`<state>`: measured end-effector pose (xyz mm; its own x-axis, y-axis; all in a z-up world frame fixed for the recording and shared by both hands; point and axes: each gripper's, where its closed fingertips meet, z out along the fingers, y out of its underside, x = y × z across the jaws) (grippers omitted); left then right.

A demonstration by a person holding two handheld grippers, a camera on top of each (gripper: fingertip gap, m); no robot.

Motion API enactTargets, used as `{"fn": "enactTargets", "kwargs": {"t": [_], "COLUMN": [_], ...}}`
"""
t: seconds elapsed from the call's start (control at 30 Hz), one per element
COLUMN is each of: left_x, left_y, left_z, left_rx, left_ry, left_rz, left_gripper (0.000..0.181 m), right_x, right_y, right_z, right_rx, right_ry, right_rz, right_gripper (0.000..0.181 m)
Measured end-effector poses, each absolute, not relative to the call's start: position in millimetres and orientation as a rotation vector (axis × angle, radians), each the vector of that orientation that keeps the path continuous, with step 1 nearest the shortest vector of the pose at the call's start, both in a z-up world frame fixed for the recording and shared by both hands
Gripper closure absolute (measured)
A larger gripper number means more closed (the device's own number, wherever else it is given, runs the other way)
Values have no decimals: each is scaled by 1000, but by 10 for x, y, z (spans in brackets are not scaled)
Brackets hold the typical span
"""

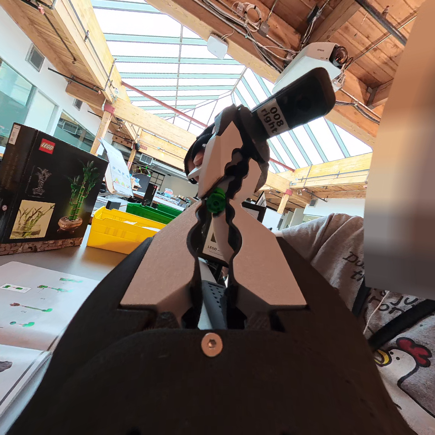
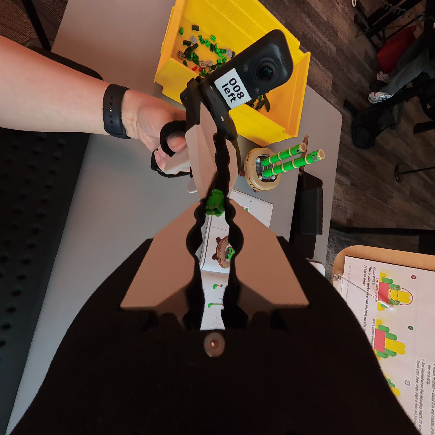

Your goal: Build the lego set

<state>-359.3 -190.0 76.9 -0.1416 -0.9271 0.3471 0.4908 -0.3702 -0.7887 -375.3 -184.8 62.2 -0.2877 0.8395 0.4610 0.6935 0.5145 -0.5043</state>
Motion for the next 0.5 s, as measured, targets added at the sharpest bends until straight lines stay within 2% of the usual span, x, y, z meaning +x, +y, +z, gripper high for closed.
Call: {"fn": "enactTargets", "kwargs": {"t": [0.5], "left_x": [-3757], "left_y": [-1947], "left_z": [904], "left_rx": [-889], "left_ry": [584], "left_rz": [-1816], "left_gripper": [168], "right_x": [-3904], "right_y": [-1874], "right_z": [746], "right_rx": [-1193], "right_ry": [-1994], "right_rz": [329], "right_gripper": [163]}}
